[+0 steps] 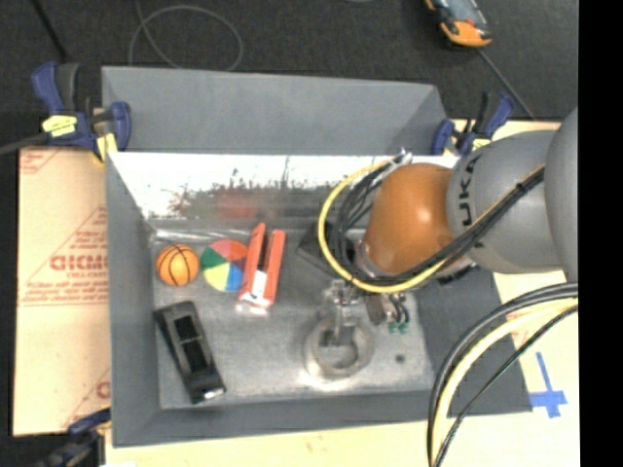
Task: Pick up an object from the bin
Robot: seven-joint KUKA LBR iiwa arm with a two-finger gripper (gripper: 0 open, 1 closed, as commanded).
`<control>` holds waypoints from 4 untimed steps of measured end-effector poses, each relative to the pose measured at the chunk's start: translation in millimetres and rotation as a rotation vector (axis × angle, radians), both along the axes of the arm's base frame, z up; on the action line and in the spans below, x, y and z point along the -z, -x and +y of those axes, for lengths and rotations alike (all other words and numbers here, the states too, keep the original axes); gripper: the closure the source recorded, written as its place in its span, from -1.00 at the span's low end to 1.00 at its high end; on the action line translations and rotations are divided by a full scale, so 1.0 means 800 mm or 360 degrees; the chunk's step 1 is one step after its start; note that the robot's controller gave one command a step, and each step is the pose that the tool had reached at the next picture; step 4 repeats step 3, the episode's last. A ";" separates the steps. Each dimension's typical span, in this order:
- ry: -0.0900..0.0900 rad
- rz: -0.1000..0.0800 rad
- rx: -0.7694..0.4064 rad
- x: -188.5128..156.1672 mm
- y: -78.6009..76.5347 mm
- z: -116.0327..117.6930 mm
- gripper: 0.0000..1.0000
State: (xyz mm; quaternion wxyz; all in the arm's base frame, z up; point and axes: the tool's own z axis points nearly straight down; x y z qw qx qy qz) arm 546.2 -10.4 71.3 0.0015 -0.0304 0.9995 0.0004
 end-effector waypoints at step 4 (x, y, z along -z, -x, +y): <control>0.0001 0.0012 0.0053 -0.123 0.010 -0.001 1.00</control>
Offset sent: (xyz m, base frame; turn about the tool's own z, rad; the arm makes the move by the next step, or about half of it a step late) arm -0.0029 -0.0123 0.0106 0.1132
